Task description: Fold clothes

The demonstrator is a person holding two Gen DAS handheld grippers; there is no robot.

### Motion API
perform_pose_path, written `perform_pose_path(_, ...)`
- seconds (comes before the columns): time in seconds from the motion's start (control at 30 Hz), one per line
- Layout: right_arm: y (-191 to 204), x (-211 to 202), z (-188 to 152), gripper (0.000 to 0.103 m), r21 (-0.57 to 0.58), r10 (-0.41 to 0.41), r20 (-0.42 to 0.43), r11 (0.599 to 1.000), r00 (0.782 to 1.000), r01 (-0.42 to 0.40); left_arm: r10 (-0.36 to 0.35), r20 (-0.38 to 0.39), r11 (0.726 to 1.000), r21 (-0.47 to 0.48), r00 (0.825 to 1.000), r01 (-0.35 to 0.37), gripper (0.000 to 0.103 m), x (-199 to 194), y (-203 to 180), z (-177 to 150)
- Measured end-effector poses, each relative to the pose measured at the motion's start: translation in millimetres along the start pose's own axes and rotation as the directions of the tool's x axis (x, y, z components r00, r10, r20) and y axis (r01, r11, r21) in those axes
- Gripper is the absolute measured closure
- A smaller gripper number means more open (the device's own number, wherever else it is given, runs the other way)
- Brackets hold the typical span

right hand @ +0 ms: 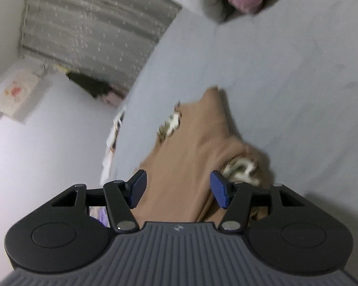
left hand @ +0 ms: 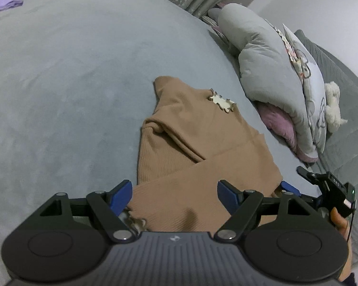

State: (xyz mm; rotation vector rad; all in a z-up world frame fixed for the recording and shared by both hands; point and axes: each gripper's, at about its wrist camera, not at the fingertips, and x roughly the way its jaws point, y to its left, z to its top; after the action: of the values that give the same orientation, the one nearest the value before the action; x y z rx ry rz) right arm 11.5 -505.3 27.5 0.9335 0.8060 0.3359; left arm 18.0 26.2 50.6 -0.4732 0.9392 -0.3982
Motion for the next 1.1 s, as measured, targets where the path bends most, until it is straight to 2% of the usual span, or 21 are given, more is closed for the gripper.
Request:
perform_pose_path(0.03,-2,-3,-3,0.042,-0.002,-0.005,-0.003,1.000,1.000,0.005,0.000,0.000,1.000,0.000,1.000,0.000,0.025,0,1,0)
perform_pose_path(0.13,3,6,-9,0.042,-0.032,-0.093,-0.039,0.995,0.995,0.092,-0.001,-0.001,1.000,-0.011,1.000,0.001,0.025,-1,4,0)
perform_pose_path(0.2,6,5,-9,0.042,-0.026,-0.101,-0.021,0.995,0.995,0.100,0.000,0.001,1.000,-0.013,1.000,0.000,0.025,-1,4,1)
perform_pose_path(0.27,7,2,-8,0.040,0.000,-0.100,0.060,0.995,0.993,0.101,0.000,0.001,1.000,-0.009,1.000,0.000,0.025,0,3,0)
perform_pose_path(0.3,5,8,-9,0.039,0.026,-0.066,0.104,0.998,0.992,0.063,-0.001,0.001,1.000,-0.003,1.000,0.001,0.025,1,2,0)
perform_pose_path(0.43,-2,22,-19,0.039,0.103,-0.040,0.195,0.994,0.980,0.020,0.003,0.000,1.000,0.021,1.000,-0.003,0.025,2,-3,-3)
perform_pose_path(0.5,-13,21,-28,0.039,0.215,0.011,0.295,0.973,0.955,-0.078,0.007,0.002,0.999,0.035,1.000,-0.007,0.024,2,-5,-4)
perform_pose_path(0.57,-30,19,-32,0.039,0.313,0.054,0.374,0.932,0.926,-0.182,0.014,0.001,0.999,0.048,1.000,-0.014,0.024,3,-7,-5)
perform_pose_path(0.67,-53,5,-37,0.039,0.401,0.078,0.497,0.862,0.864,-0.309,0.033,0.000,0.996,0.080,0.999,-0.033,0.024,4,-10,-7)
perform_pose_path(0.7,-58,0,-37,0.039,0.412,0.076,0.522,0.849,0.849,-0.330,0.041,0.000,0.995,0.094,0.999,-0.041,0.025,5,-12,-8)
perform_pose_path(0.77,-64,8,-39,0.039,0.427,0.080,0.537,0.833,0.840,-0.352,0.044,-0.004,0.993,0.111,0.999,-0.043,0.024,6,-15,-9)
perform_pose_path(0.93,-56,2,-36,0.039,0.392,0.035,0.471,0.887,0.881,-0.244,0.048,0.000,0.985,0.165,0.999,-0.048,0.024,6,-21,-13)
perform_pose_path(1.03,-53,-10,-30,0.038,0.371,0.048,0.469,0.895,0.882,-0.246,0.050,0.019,0.975,0.215,0.999,-0.053,0.025,4,-25,-14)
perform_pose_path(1.1,-55,-10,-30,0.038,0.379,0.043,0.465,0.893,0.884,-0.243,-0.035,0.019,0.964,0.263,0.999,0.029,0.026,4,-28,-15)
